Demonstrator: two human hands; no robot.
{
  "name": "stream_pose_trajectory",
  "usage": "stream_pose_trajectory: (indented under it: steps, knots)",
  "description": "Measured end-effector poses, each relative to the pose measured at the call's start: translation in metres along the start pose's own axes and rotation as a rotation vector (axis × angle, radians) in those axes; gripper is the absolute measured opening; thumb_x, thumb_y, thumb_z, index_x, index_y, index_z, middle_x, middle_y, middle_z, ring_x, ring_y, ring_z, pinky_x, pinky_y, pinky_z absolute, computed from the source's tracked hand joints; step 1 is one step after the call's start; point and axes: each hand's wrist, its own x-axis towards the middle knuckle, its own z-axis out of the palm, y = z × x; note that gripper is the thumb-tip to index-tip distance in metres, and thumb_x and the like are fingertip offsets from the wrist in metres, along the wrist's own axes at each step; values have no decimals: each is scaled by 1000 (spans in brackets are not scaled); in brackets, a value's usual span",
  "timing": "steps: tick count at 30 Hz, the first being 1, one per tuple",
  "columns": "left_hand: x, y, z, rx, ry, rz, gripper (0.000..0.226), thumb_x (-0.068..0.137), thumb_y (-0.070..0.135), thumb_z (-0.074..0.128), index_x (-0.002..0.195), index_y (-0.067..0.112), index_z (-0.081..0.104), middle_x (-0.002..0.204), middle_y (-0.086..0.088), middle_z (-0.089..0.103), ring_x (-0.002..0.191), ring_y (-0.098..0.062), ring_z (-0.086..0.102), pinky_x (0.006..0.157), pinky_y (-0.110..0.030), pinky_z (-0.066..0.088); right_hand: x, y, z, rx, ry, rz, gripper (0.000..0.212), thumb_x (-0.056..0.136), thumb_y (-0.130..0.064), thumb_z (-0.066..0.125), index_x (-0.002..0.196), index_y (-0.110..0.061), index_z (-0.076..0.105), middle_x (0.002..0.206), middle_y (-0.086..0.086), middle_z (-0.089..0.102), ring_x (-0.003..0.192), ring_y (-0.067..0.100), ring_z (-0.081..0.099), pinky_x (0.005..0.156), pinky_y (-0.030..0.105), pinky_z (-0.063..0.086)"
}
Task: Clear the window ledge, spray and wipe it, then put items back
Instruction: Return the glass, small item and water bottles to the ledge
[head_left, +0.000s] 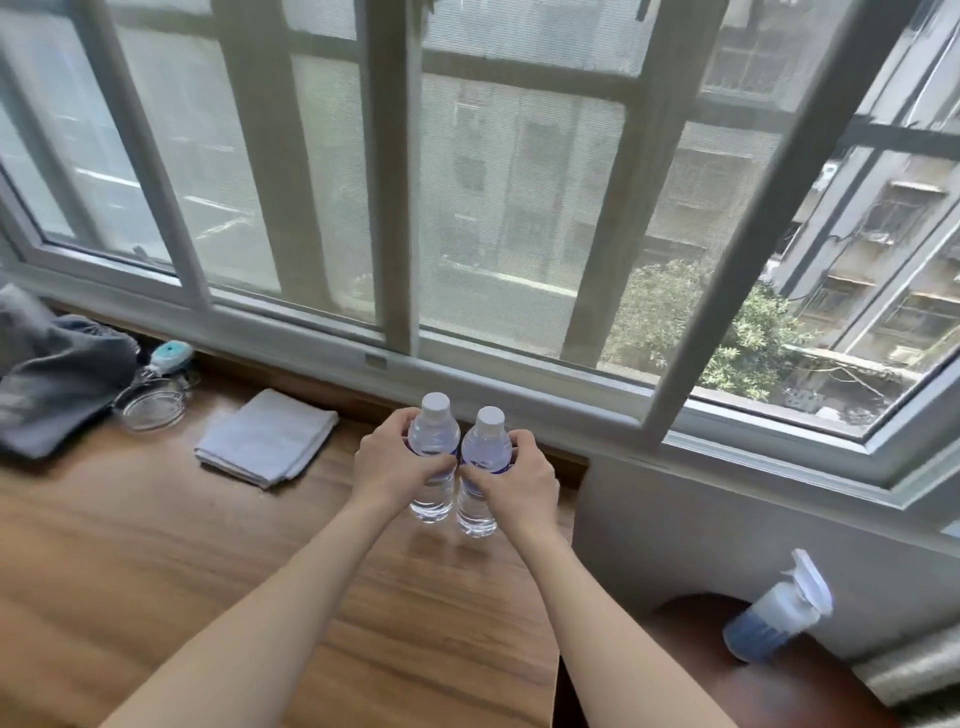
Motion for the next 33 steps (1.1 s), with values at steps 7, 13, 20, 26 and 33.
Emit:
stream_pose_trajectory:
  steps: [7, 13, 20, 26, 33]
  knots:
    - [19, -49, -81, 1, 110, -45, 57, 59, 29, 89, 108, 33, 61, 89, 17, 67, 87, -10, 64, 77, -30, 50, 2, -56, 79, -28, -92, -58, 50, 63, -54, 84, 97, -33, 53, 93, -14, 65, 92, 14, 62, 81, 37, 52]
    - [50, -98, -146, 5, 104, -76, 53, 59, 27, 88, 102, 37, 59, 87, 19, 66, 89, -7, 64, 78, -28, 49, -9, -101, 152, -3, -88, -62, 49, 65, -49, 85, 97, -27, 55, 92, -12, 67, 90, 15, 62, 80, 35, 50]
    - [89, -139, -218, -7, 47, -41, 56, 59, 27, 88, 104, 39, 58, 89, 21, 66, 85, 4, 60, 73, -18, 46, -15, -156, 229, 3, -44, -3, 47, 66, -45, 85, 96, -30, 52, 89, -14, 65, 88, 15, 60, 72, 31, 41]
    - [124, -173, -266, 1, 12, -14, 58, 58, 32, 88, 108, 36, 60, 93, 19, 68, 88, -1, 63, 77, -27, 51, -11, -193, 272, 7, -10, -6, 48, 65, -46, 86, 96, -33, 52, 88, -18, 63, 86, 11, 60, 72, 30, 45]
    - [171, -196, -296, 7, 54, -22, 57, 59, 27, 88, 108, 35, 61, 92, 18, 69, 89, -7, 65, 87, -39, 54, 14, -218, 315, 48, -18, -13, 48, 61, -48, 85, 93, -36, 52, 86, -20, 64, 92, 14, 60, 78, 33, 49]
